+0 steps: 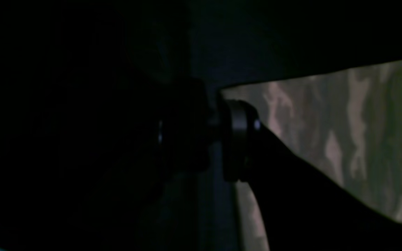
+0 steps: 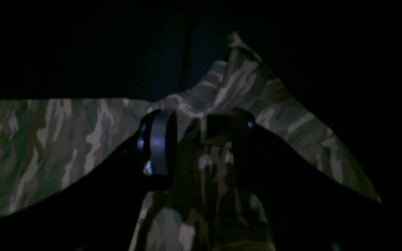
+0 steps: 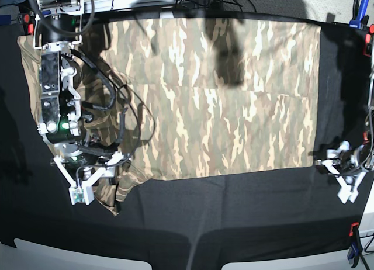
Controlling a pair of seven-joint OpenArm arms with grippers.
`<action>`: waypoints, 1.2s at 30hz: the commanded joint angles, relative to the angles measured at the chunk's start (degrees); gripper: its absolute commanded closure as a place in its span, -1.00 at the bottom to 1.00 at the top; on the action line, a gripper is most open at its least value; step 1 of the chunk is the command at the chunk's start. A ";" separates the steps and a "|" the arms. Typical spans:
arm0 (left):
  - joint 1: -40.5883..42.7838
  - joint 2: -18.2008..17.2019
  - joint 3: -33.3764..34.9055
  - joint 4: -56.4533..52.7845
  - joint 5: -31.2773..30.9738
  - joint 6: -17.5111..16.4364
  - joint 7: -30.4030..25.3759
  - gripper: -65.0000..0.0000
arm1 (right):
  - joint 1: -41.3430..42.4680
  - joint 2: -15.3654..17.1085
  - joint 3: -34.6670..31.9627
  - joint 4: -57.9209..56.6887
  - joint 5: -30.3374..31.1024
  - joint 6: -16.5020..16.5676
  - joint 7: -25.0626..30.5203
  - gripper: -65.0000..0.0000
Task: Layout the t-shirt on the table in an organized manner, then fold the t-shirt properly
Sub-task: 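Release the corners and move both grippers to the shirt's hem corners, then grasp the hem corners of the shirt with both grippers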
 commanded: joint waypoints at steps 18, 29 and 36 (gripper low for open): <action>-2.62 2.89 -0.37 -5.66 -7.37 -1.03 2.49 0.42 | 1.44 0.48 0.26 0.96 -0.02 0.17 0.72 0.24; -2.95 2.91 -0.37 -5.60 -10.27 -3.63 3.19 0.42 | 1.44 0.48 0.26 0.96 -0.07 0.17 0.72 0.24; -2.91 2.91 -0.37 -5.60 -9.44 -4.20 1.62 0.43 | 1.44 0.48 0.26 0.96 -0.07 0.17 0.70 0.24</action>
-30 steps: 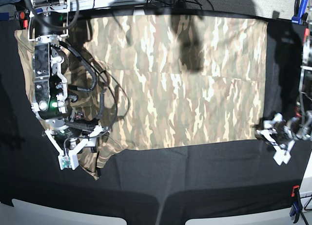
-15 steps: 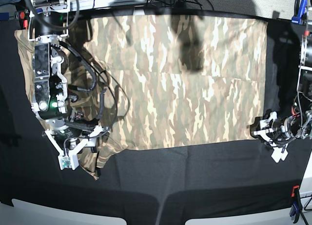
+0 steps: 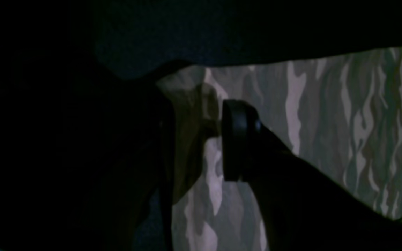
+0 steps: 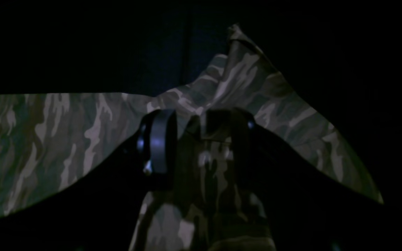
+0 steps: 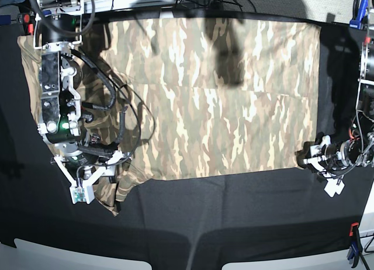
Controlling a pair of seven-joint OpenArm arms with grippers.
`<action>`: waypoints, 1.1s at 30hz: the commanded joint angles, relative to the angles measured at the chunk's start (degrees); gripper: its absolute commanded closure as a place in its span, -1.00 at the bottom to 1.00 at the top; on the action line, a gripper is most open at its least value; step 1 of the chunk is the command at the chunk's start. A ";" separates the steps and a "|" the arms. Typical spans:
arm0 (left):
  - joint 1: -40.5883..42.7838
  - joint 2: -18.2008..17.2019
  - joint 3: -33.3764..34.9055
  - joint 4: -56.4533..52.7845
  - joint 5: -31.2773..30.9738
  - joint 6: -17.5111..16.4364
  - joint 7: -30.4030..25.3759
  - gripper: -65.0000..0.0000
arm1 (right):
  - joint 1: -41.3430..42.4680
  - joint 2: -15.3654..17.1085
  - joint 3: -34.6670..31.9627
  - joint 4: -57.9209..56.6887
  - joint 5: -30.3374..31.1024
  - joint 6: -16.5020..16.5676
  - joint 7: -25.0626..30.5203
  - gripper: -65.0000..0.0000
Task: Layout the t-shirt on the table in an organized manner, then fold the t-shirt properly
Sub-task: 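Grasp the hem corners of the shirt with both grippers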
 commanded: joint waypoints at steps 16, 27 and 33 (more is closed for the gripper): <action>-1.60 -0.83 -0.33 0.66 9.20 -0.39 -10.34 1.00 | 1.42 0.48 0.24 0.96 -0.20 0.15 -1.22 0.24; -1.60 -0.83 -0.33 0.66 9.60 -0.39 -10.32 1.00 | 1.42 0.48 0.24 0.96 -0.22 0.17 -4.31 0.24; -1.60 -0.83 -0.33 0.66 9.60 -0.39 -9.94 1.00 | 1.42 0.48 0.24 0.96 -0.22 0.17 -5.60 0.24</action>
